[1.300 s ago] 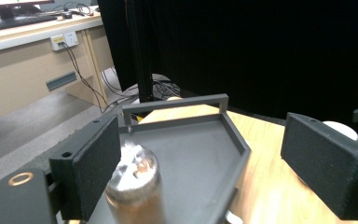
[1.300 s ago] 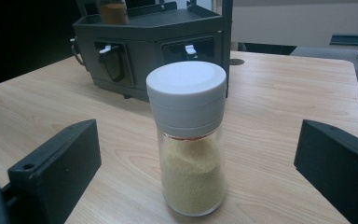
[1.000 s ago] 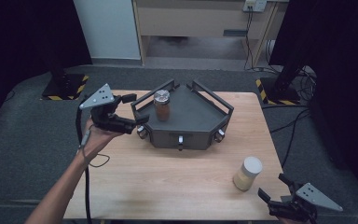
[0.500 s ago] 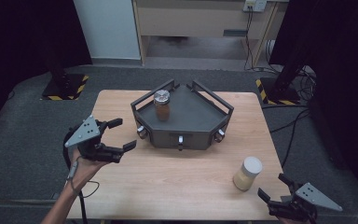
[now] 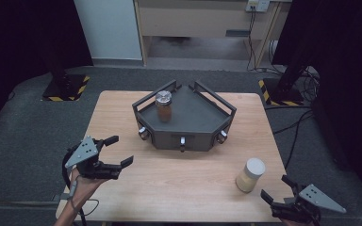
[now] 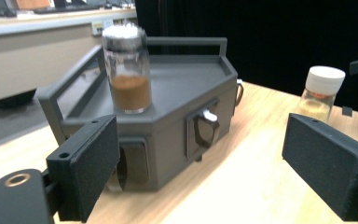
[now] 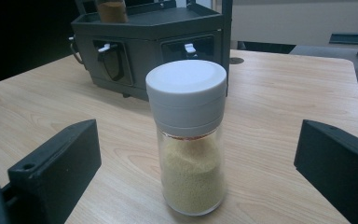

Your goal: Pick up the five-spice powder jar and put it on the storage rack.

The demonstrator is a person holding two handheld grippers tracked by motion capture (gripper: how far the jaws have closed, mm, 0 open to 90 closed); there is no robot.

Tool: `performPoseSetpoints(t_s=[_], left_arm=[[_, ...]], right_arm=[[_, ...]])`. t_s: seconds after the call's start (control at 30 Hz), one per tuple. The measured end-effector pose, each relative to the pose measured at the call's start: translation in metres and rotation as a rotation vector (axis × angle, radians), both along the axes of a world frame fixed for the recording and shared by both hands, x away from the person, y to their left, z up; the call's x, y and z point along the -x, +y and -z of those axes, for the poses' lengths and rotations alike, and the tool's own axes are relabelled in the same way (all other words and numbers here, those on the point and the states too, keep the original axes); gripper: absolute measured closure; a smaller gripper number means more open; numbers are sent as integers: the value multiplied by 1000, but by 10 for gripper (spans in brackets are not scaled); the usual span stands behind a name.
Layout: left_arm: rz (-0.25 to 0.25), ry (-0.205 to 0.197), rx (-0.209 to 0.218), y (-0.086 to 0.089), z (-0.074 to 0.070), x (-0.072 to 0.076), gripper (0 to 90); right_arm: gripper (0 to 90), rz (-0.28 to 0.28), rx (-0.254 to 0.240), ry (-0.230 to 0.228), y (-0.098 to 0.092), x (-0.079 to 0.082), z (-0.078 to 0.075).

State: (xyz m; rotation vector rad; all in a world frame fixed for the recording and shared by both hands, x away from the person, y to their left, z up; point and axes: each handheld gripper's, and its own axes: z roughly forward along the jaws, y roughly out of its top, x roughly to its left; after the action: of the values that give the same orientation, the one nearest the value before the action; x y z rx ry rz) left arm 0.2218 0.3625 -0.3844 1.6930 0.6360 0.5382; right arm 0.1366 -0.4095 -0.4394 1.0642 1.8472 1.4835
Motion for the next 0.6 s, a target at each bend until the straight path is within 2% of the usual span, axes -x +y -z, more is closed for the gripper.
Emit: performPoseSetpoints(t_s=[0.43, 0.6], left_arm=[[-34, 40, 13, 14, 34, 20, 96], [-39, 40, 19, 18, 46, 27, 96]], right_arm=[[11, 0, 0, 0, 0, 0, 0], [11, 2, 2, 0, 1, 0, 0]])
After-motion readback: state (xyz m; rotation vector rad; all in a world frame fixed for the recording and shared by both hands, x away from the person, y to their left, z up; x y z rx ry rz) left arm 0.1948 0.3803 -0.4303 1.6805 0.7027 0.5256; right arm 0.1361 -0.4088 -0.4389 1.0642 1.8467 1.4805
